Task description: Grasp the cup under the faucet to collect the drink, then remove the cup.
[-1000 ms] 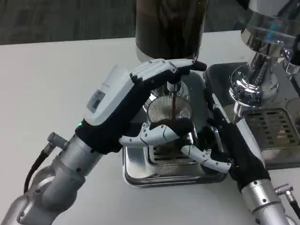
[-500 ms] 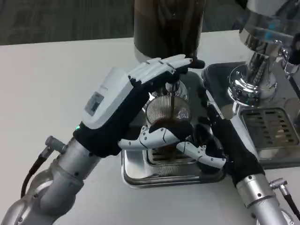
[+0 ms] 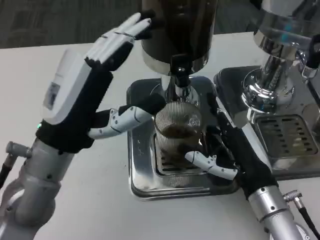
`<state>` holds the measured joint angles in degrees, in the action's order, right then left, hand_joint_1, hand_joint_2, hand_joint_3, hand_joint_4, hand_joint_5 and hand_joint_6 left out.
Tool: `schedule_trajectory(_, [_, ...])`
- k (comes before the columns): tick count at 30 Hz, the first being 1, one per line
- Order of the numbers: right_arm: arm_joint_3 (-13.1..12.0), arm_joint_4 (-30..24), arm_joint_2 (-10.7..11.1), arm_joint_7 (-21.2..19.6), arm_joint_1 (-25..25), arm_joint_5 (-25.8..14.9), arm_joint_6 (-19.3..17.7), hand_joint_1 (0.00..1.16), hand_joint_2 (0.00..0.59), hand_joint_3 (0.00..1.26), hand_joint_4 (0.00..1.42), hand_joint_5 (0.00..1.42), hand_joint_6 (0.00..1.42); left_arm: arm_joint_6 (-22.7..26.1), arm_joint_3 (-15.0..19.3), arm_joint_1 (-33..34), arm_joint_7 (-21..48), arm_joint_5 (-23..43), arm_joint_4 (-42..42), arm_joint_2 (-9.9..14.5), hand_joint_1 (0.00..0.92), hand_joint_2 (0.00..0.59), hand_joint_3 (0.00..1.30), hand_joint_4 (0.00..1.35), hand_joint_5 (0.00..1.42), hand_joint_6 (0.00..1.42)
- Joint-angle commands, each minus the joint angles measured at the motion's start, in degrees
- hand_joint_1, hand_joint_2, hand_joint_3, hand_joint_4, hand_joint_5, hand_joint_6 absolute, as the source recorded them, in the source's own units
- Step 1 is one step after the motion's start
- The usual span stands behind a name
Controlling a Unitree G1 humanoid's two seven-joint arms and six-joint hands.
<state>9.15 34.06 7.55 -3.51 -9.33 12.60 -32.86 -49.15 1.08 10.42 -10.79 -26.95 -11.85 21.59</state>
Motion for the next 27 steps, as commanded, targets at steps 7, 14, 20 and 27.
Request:
schedule_trajectory(7, [-0.5,1.5,-0.4,0.0,-1.3,-0.1,-1.5,0.68,0.181,0.0,0.0,0.0,0.18,2.8,5.6,-8.7,-10.3,-8.6,1.4,0.4,0.0,0.184,0.2,0.06,0.23,0.16])
schedule_trajectory(14, [-0.4,3.1,-0.8,0.8,-2.1,-0.6,-2.2,0.68,0.183,0.0,0.0,0.0,0.19,6.9,3.8,-12.2,-15.8,-13.2,-4.9,0.9,0.0,0.198,0.18,0.04,0.21,0.14])
schedule_trajectory(20, [-0.7,4.6,-1.5,1.4,-2.8,-1.5,-2.1,0.69,0.177,0.0,0.0,0.0,0.19,9.6,1.5,-13.4,-18.1,-13.9,-9.0,1.4,0.0,0.201,0.18,0.04,0.2,0.13])
schedule_trajectory(27, [-0.9,6.0,-2.1,2.1,-3.7,-1.9,-2.6,0.71,0.17,0.0,0.0,0.0,0.21,9.6,-1.3,-12.7,-18.7,-13.1,-13.4,2.4,0.0,0.216,0.21,0.05,0.2,0.12])
